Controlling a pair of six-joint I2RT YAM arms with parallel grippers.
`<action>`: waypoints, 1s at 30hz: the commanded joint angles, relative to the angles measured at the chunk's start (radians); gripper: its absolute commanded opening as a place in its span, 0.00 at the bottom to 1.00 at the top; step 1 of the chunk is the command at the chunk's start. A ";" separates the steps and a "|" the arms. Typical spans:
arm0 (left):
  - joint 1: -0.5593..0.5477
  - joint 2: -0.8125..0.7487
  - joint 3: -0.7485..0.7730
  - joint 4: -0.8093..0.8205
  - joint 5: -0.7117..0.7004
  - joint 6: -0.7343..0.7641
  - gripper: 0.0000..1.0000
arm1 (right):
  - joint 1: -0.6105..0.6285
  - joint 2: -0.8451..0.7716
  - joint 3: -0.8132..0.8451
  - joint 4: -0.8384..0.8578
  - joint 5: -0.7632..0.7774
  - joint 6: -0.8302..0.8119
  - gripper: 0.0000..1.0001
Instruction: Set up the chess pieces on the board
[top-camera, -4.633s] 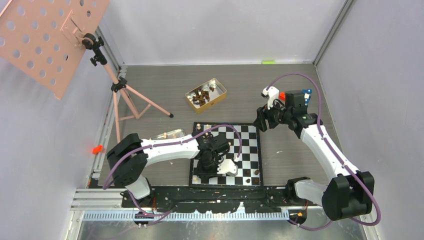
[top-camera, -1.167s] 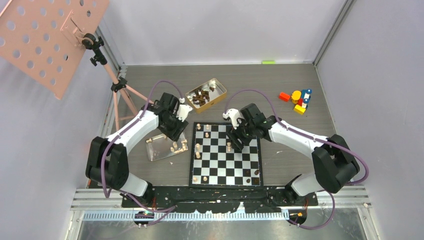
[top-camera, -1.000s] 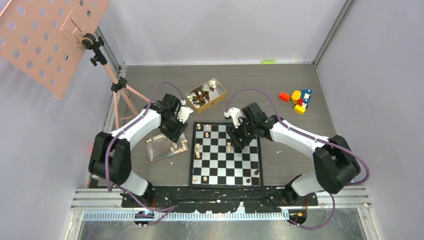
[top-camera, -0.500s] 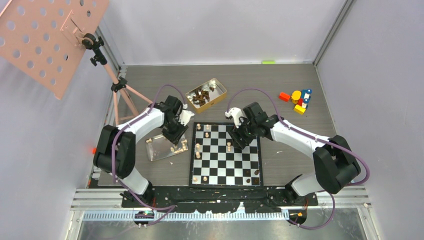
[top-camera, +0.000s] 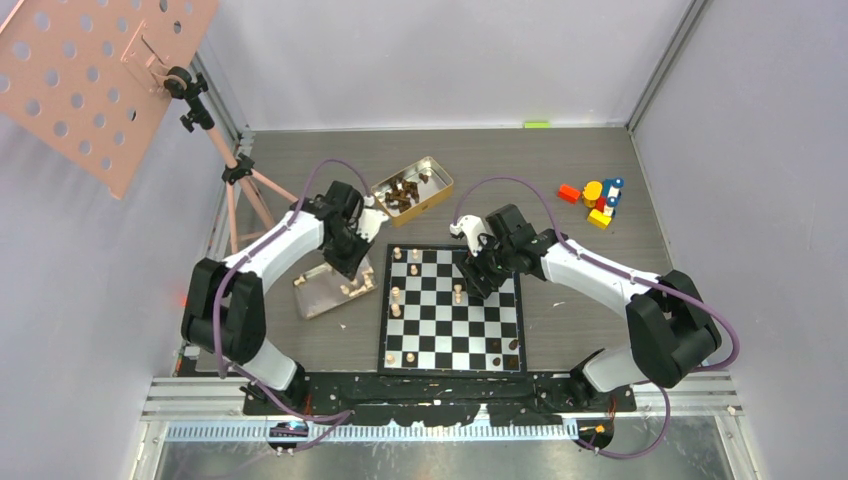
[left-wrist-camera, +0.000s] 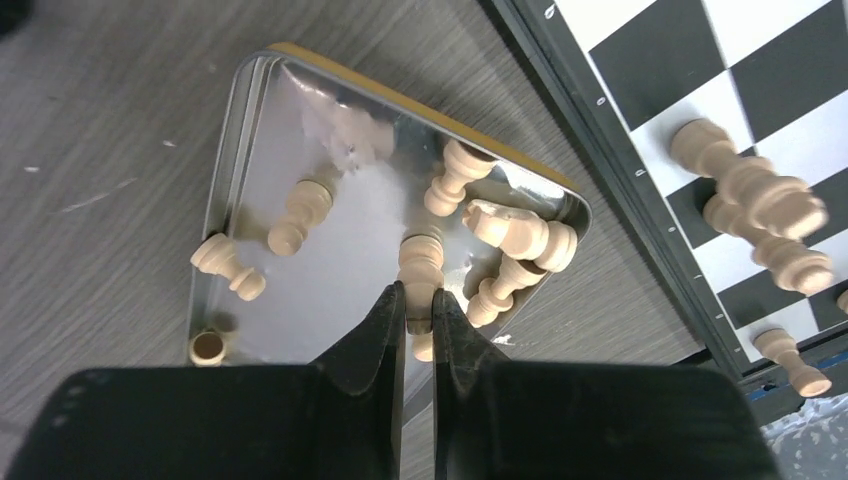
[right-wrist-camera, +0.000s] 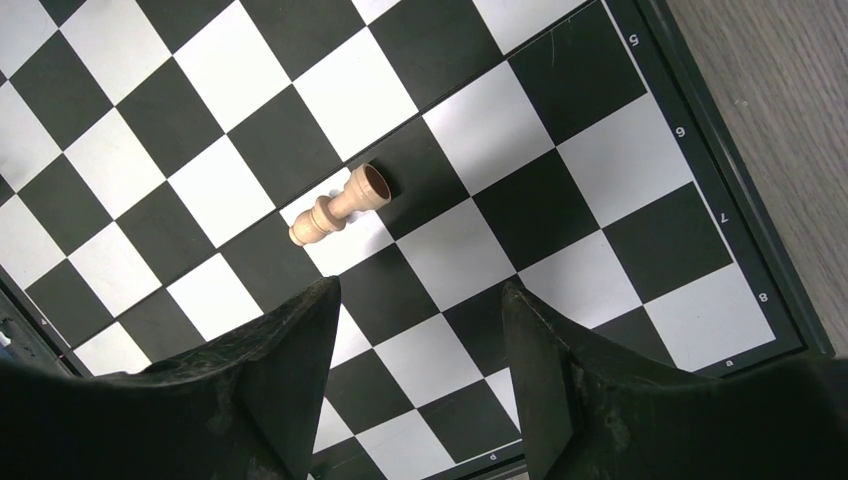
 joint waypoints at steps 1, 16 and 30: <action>0.001 -0.088 0.092 -0.056 0.016 0.027 0.01 | -0.002 -0.015 0.040 0.002 -0.013 -0.017 0.66; 0.001 -0.063 0.089 -0.056 0.010 0.042 0.00 | -0.002 -0.007 0.045 -0.003 -0.010 -0.026 0.66; -0.104 -0.018 0.215 -0.043 0.092 0.020 0.00 | -0.013 -0.012 0.052 -0.012 0.009 -0.041 0.66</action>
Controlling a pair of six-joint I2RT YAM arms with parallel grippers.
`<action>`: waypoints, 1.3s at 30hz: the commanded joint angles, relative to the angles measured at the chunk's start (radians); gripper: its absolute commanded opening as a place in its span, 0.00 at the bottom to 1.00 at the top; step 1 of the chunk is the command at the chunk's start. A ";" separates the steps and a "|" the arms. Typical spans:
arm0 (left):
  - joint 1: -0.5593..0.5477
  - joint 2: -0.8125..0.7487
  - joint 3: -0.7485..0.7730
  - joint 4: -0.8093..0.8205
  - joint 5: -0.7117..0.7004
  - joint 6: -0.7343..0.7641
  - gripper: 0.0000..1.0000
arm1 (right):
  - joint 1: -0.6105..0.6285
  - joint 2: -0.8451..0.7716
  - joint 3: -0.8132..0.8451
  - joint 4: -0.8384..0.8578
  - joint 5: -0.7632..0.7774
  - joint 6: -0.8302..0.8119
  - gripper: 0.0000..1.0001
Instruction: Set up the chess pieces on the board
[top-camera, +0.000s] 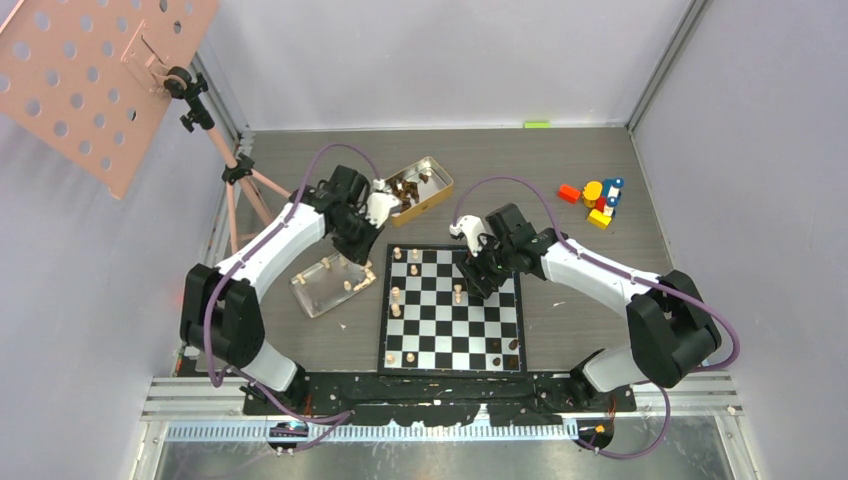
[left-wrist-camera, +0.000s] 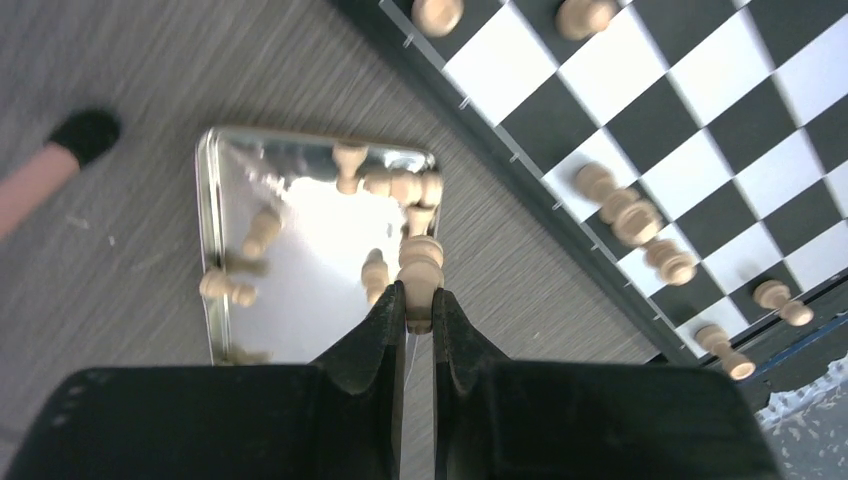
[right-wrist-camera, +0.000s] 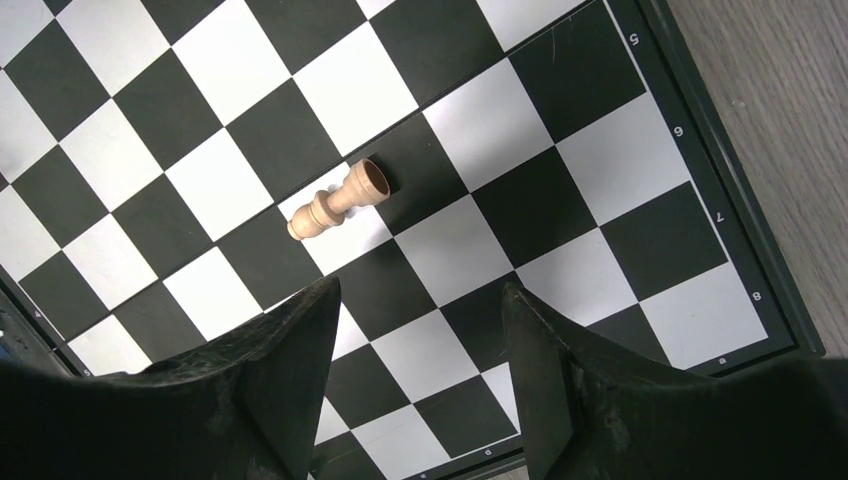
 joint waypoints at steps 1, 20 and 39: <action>-0.095 0.039 0.103 0.012 0.025 -0.003 0.00 | -0.013 -0.015 0.044 0.003 0.008 -0.020 0.66; -0.216 0.319 0.261 0.015 -0.039 -0.007 0.00 | -0.048 -0.055 0.038 0.001 -0.009 -0.029 0.66; -0.220 0.335 0.248 0.054 -0.069 -0.013 0.04 | -0.048 -0.048 0.040 -0.005 -0.012 -0.037 0.66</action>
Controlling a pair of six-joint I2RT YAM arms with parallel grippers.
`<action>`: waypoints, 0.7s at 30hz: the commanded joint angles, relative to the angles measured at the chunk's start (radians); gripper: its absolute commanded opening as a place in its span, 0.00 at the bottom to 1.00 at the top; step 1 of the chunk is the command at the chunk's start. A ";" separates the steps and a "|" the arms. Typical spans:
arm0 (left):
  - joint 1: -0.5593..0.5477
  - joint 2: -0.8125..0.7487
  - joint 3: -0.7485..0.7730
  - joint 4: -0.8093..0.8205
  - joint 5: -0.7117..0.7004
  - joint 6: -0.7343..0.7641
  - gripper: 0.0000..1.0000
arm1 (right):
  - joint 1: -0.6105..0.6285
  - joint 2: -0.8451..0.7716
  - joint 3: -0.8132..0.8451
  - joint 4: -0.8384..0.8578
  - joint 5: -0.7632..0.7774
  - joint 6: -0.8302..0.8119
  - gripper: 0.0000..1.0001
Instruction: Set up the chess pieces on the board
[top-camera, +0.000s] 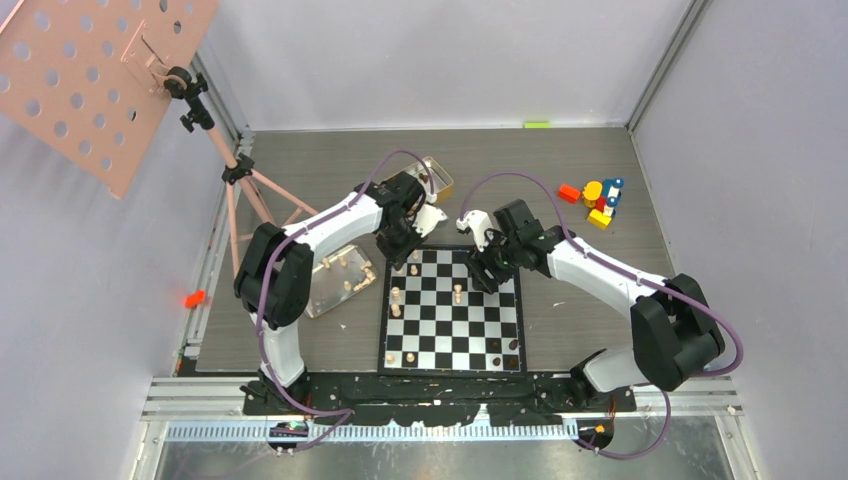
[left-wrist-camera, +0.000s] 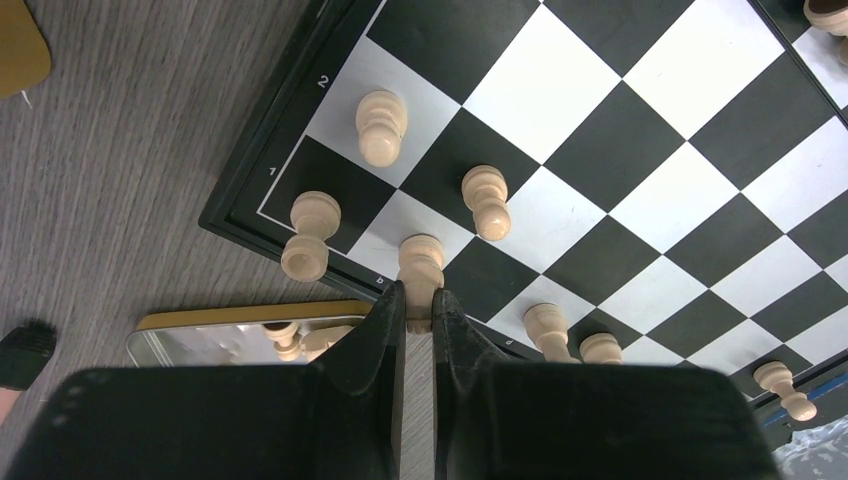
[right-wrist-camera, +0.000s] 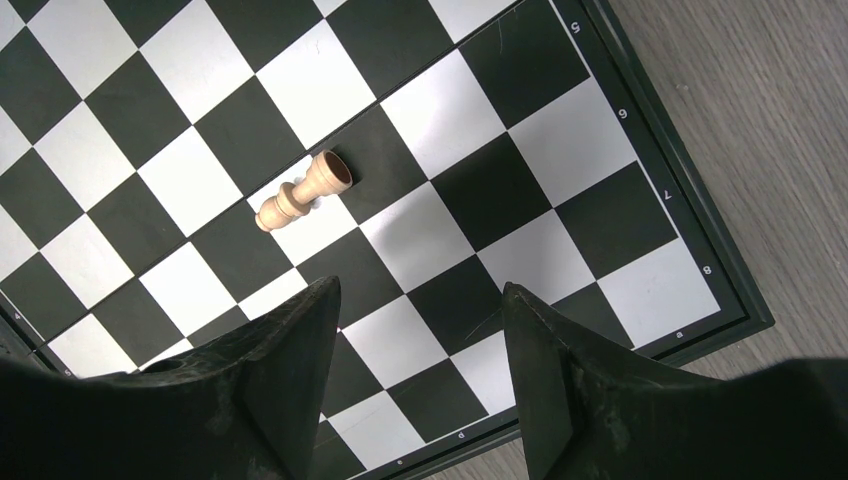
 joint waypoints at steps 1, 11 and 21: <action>-0.002 -0.001 0.029 0.036 -0.013 -0.008 0.04 | -0.002 -0.027 0.037 0.002 -0.012 -0.017 0.66; -0.003 -0.032 0.022 0.034 0.003 -0.018 0.31 | -0.002 -0.023 0.037 -0.001 -0.013 -0.017 0.67; 0.010 -0.248 -0.065 -0.006 -0.024 0.014 0.47 | -0.003 -0.023 0.040 -0.003 -0.010 -0.018 0.66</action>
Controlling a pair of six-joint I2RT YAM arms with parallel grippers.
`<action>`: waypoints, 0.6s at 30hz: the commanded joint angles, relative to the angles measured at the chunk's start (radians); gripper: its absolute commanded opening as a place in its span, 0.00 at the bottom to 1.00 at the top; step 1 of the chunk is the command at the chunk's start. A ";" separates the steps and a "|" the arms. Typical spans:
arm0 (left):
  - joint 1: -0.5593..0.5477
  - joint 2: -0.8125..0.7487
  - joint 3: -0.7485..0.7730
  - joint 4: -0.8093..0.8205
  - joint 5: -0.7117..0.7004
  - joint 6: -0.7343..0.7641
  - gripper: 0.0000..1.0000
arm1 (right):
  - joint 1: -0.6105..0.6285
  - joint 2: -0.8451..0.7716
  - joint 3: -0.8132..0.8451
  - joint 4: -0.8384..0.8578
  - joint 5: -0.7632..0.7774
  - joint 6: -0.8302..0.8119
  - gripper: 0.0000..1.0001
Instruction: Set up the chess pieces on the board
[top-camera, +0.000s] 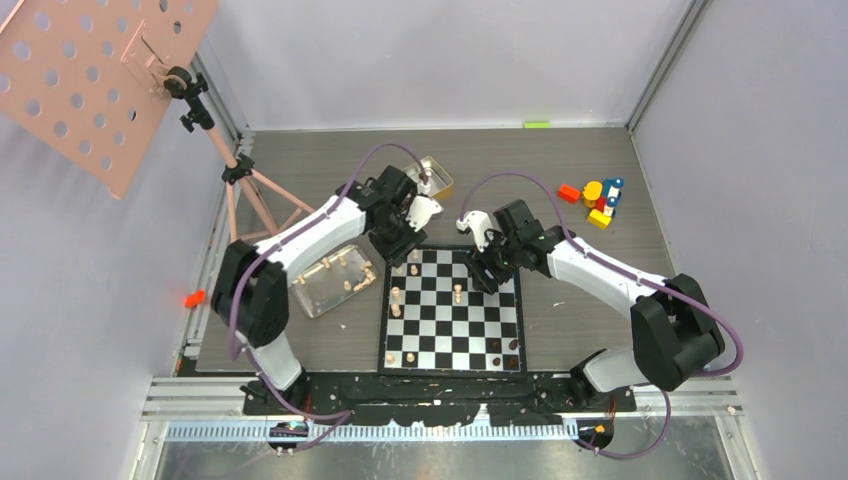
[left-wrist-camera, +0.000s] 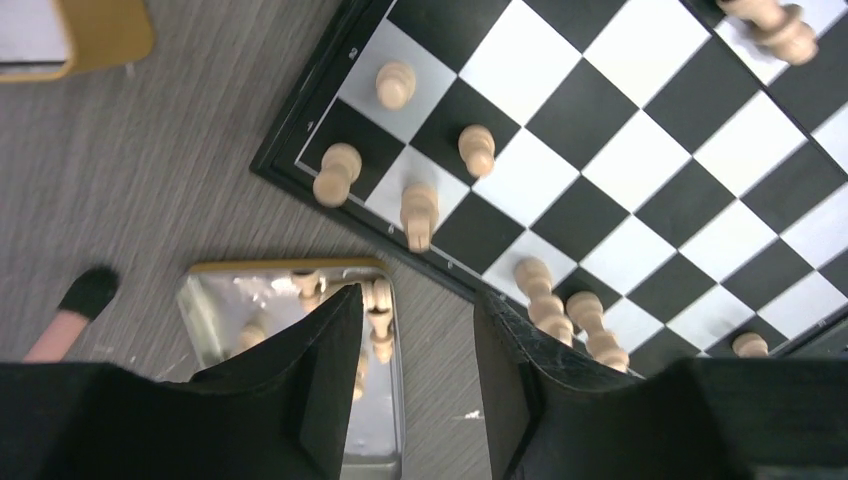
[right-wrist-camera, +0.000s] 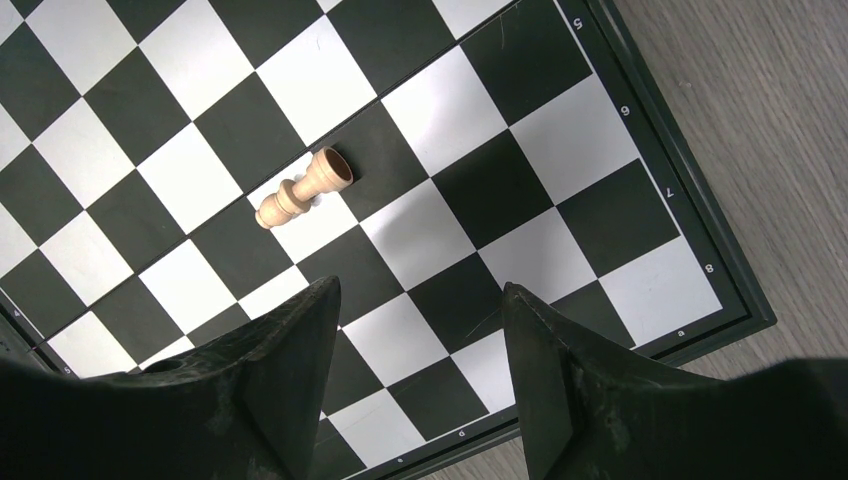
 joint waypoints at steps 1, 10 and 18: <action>0.019 -0.166 -0.054 -0.018 -0.030 0.019 0.48 | -0.004 -0.024 0.040 0.003 -0.010 -0.015 0.66; 0.193 -0.249 -0.200 -0.033 -0.063 0.044 0.48 | -0.007 -0.024 0.040 0.003 -0.010 -0.015 0.66; 0.246 -0.180 -0.286 0.030 -0.048 0.054 0.49 | -0.009 -0.017 0.040 0.001 -0.009 -0.016 0.66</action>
